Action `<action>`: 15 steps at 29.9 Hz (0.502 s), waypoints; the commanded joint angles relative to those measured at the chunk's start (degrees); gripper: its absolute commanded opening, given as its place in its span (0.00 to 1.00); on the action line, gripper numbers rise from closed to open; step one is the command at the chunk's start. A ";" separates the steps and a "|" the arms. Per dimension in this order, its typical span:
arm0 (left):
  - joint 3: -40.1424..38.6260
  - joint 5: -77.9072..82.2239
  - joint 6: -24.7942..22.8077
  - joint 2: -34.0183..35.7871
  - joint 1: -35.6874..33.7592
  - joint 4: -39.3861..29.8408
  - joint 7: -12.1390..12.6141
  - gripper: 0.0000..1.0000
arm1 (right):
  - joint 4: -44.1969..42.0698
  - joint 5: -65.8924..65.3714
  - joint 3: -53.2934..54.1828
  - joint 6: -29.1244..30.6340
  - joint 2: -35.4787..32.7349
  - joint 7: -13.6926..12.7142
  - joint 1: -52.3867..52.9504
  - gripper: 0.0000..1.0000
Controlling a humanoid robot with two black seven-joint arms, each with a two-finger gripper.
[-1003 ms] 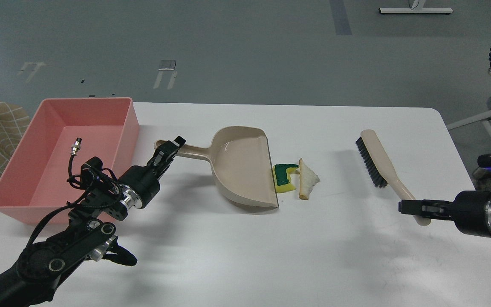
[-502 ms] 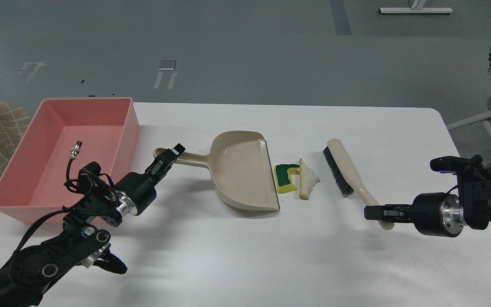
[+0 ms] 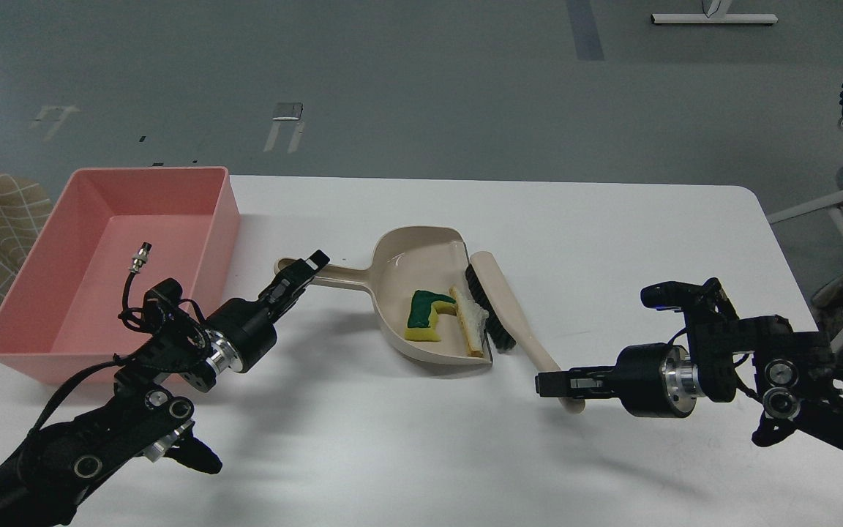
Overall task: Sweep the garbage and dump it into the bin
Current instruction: 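Sweep the sponge and white scrap into the dustpan with the brush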
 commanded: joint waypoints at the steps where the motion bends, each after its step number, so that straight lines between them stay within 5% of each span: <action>1: -0.07 -0.01 -0.01 0.06 -0.02 -0.06 0.07 0.00 | 0.48 0.17 1.49 -0.01 1.04 0.01 0.67 0.00; 15: -1.30 -4.30 -0.10 -1.61 -0.11 -0.06 -0.02 0.00 | 1.80 0.35 13.09 -0.01 -9.49 0.01 0.58 0.00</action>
